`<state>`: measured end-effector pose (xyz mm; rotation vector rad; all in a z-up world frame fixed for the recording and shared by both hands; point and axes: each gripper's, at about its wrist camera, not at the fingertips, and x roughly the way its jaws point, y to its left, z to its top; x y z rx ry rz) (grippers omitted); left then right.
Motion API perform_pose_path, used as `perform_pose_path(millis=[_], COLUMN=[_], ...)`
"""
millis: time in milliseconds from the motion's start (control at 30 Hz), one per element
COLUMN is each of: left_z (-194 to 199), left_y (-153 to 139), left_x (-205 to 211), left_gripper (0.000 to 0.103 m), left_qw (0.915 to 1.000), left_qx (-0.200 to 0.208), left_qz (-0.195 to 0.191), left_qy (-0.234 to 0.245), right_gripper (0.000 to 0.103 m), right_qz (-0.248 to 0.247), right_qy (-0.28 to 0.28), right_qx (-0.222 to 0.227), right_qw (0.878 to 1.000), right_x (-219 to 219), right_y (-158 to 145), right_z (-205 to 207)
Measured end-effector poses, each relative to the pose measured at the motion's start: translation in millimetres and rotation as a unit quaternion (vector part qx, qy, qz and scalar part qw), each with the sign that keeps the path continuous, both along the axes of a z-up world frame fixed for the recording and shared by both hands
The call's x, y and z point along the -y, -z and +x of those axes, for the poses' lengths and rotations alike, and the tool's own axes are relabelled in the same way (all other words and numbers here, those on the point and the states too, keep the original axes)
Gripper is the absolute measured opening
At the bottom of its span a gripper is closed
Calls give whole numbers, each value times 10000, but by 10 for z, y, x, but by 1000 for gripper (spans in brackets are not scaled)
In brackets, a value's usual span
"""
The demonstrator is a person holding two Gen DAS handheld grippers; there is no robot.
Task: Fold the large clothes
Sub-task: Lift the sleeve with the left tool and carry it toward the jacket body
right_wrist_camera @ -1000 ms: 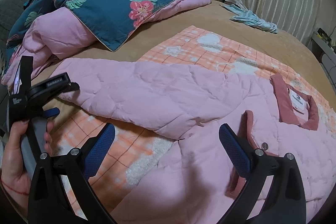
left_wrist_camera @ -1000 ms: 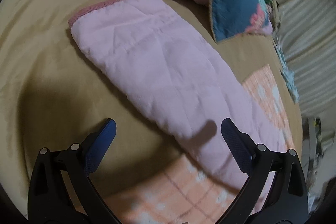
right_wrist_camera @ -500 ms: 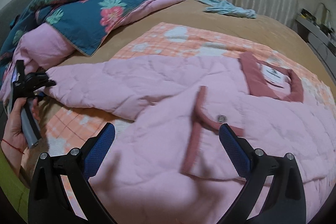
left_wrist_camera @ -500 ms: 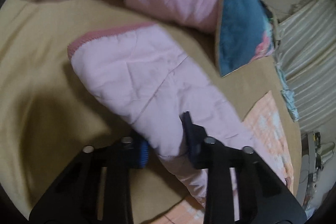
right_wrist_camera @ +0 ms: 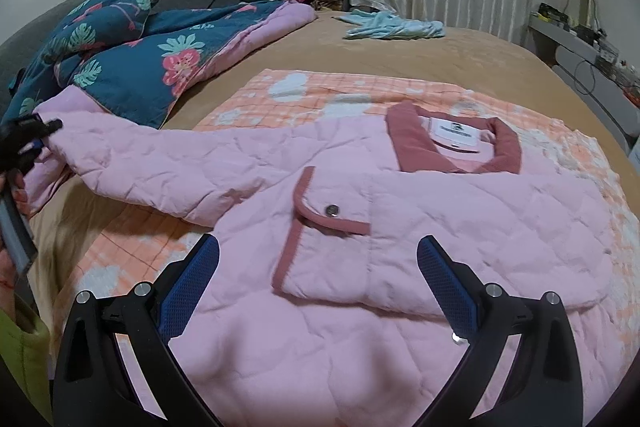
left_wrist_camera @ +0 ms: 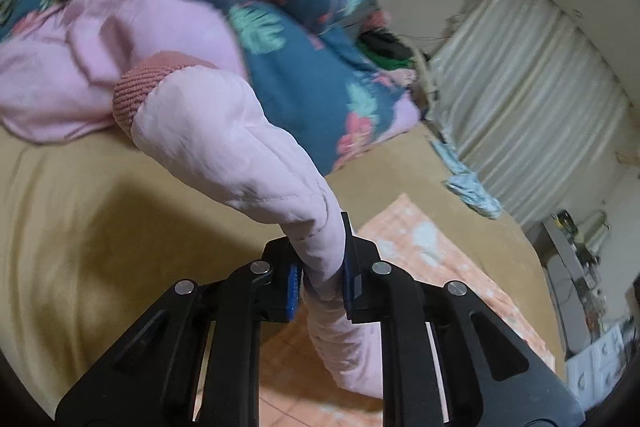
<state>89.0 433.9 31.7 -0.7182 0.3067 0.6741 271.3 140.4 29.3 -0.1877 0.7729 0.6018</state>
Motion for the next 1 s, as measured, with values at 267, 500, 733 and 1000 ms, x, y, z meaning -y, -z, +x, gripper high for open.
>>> perform_pose_path(millis=[267, 500, 733, 1000], left_z=[90, 184, 286, 444], left_y=[-450, -841, -1118, -1235], left_x=[591, 1086, 1526, 1890], left_gripper=[9, 9, 9, 9], left_qw=[9977, 9916, 9842, 9764], left_qx=[202, 255, 245, 183], left_qz=[423, 877, 1230, 1431], left_qy=[485, 914, 1253, 1608], right_gripper=[99, 99, 99, 99], right_qz=[-6, 144, 244, 515], right_qy=[208, 382, 462, 723], right_qx=[126, 242, 487, 630], right_qw=[9997, 9989, 9974, 9941], right_x=[321, 617, 903, 1313], right_y=[-171, -345, -541, -692], right_z=[-102, -225, -380, -509])
